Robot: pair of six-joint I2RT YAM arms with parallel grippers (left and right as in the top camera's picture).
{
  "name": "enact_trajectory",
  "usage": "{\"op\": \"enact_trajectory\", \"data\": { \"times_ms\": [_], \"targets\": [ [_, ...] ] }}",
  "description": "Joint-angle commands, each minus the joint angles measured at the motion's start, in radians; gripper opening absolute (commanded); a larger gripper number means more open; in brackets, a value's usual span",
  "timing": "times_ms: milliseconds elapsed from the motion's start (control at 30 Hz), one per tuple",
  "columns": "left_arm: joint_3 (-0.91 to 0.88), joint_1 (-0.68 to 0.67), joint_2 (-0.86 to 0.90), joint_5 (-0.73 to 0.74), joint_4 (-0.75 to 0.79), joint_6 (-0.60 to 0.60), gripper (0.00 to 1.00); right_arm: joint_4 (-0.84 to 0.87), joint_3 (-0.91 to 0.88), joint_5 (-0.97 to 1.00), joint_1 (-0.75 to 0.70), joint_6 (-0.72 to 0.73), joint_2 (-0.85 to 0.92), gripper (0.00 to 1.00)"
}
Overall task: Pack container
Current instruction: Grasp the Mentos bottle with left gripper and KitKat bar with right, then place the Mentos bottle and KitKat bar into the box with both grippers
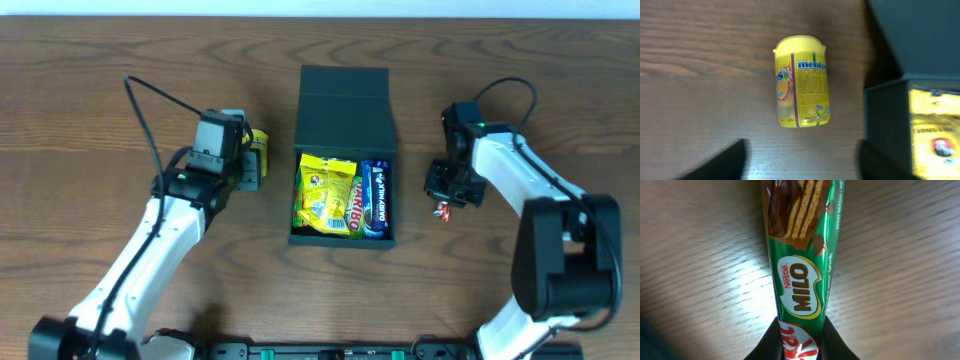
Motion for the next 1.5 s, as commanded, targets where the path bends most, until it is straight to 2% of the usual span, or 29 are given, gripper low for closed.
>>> {"op": "enact_trajectory", "data": {
  "times_ms": [0,333,467,633,800,1033,1267,1467],
  "targets": [
    [-0.018,0.004,0.059,0.003,0.041,0.021,0.89,-0.006,0.012,-0.016,-0.006,-0.025,-0.119,0.03],
    [-0.018,0.004,0.282,0.017,0.230,0.020,0.86,-0.049,0.012,-0.016,-0.006,-0.025,-0.319,0.06],
    [-0.017,0.004,0.327,0.021,0.267,0.016,0.63,-0.080,0.012,-0.016,-0.006,-0.025,-0.344,0.04],
    [-0.008,0.004,0.346,0.027,0.281,0.016,0.38,-0.098,0.012,-0.024,-0.006,-0.032,-0.349,0.02],
    [0.070,0.002,0.340,0.027,0.183,0.018,0.25,-0.100,0.012,-0.024,-0.006,-0.040,-0.351,0.02],
    [0.236,-0.016,0.257,0.024,-0.058,0.021,0.06,-0.102,0.013,-0.023,-0.006,-0.040,-0.376,0.02],
    [0.246,-0.150,0.053,-0.010,-0.101,0.000,0.06,-0.101,0.014,-0.023,-0.006,-0.051,-0.444,0.05],
    [0.245,-0.333,0.006,0.006,-0.142,-0.145,0.06,-0.101,0.014,-0.024,-0.006,-0.051,-0.489,0.06]
  ]
}}
